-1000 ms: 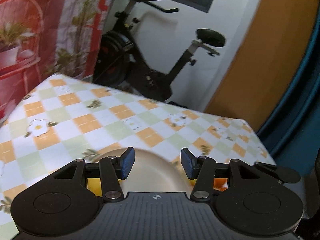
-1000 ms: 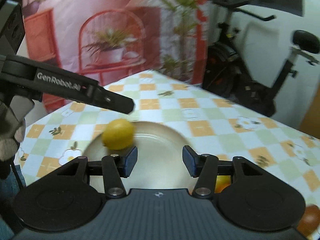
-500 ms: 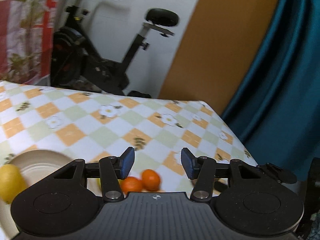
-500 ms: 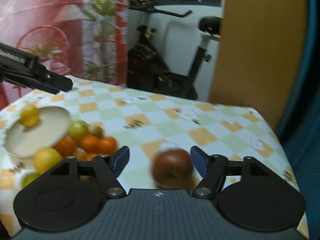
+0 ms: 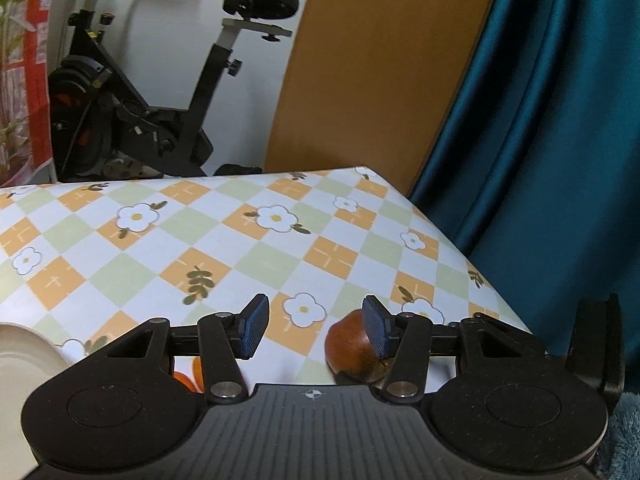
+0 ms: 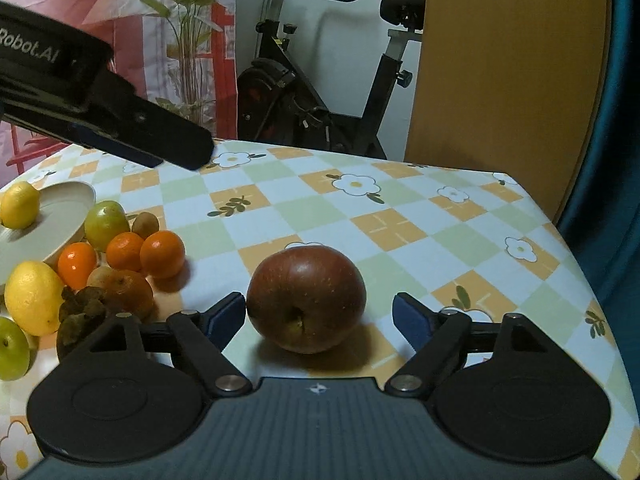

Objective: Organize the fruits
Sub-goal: 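Move the left tool to the red apple on the tablecloth, then close the left tool around the red apple and lift it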

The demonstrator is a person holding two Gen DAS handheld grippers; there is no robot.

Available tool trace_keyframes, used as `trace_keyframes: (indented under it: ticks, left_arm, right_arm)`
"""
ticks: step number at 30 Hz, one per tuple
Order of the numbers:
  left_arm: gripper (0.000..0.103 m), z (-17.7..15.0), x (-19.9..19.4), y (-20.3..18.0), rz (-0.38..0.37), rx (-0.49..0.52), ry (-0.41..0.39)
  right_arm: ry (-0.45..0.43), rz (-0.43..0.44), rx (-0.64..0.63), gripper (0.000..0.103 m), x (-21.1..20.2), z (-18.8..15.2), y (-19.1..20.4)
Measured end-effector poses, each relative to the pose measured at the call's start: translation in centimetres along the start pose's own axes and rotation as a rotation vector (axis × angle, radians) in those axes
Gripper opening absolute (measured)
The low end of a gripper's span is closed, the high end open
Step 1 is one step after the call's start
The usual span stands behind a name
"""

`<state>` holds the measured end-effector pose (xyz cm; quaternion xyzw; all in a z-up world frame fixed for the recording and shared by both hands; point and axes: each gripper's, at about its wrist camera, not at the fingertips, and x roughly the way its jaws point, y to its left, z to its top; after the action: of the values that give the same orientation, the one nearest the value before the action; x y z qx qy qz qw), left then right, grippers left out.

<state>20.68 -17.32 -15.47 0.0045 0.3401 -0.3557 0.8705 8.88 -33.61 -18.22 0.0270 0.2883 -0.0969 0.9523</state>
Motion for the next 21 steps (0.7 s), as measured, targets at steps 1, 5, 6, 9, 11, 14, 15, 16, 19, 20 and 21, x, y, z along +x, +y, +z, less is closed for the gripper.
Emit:
trace_keyframes:
  ticks: [1, 5, 6, 9, 11, 14, 15, 16, 19, 20, 21]
  left_arm:
    - [0.054, 0.1, 0.2, -0.1, -0.001, 0.003, 0.005]
    - [0.054, 0.0, 0.6, -0.2, -0.006, 0.012, 0.02]
    - [0.054, -0.1, 0.7, -0.2, -0.007, 0.012, 0.023]
    - [0.054, -0.1, 1.1, -0.3, -0.014, 0.016, 0.034]
    - [0.054, -0.2, 1.1, -0.3, -0.018, 0.017, 0.041]
    - [0.054, -0.2, 1.3, -0.3, -0.024, 0.015, 0.048]
    - [0.054, -0.2, 1.3, -0.3, -0.027, 0.013, 0.049]
    - [0.054, -0.2, 1.4, -0.3, -0.03, 0.012, 0.052]
    - [0.054, -0.2, 1.5, -0.2, -0.037, 0.007, 0.057]
    - [0.054, -0.2, 1.5, -0.1, -0.041, 0.004, 0.059]
    - [0.054, -0.3, 1.5, -0.1, -0.044, 0.002, 0.06]
  right_arm:
    - [0.007, 0.008, 0.006, 0.082, 0.2, -0.1, 0.0]
    - [0.021, 0.033, 0.043, 0.081, 0.6, -0.3, -0.4]
    - [0.025, 0.035, 0.047, 0.079, 0.7, -0.4, -0.4]
    - [0.04, 0.055, 0.048, 0.067, 1.0, -0.7, -0.4]
    - [0.042, 0.063, 0.048, 0.065, 1.0, -0.9, -0.3]
    - [0.046, 0.065, 0.056, 0.065, 0.9, -0.9, -0.3]
    - [0.048, 0.066, 0.057, 0.065, 0.9, -0.9, -0.3]
    - [0.052, 0.067, 0.056, 0.064, 0.8, -0.9, -0.3]
    - [0.065, 0.079, 0.054, 0.064, 0.7, -0.8, -0.3]
    - [0.069, 0.083, 0.052, 0.064, 0.6, -0.8, -0.2]
    - [0.073, 0.086, 0.049, 0.064, 0.5, -0.8, -0.2]
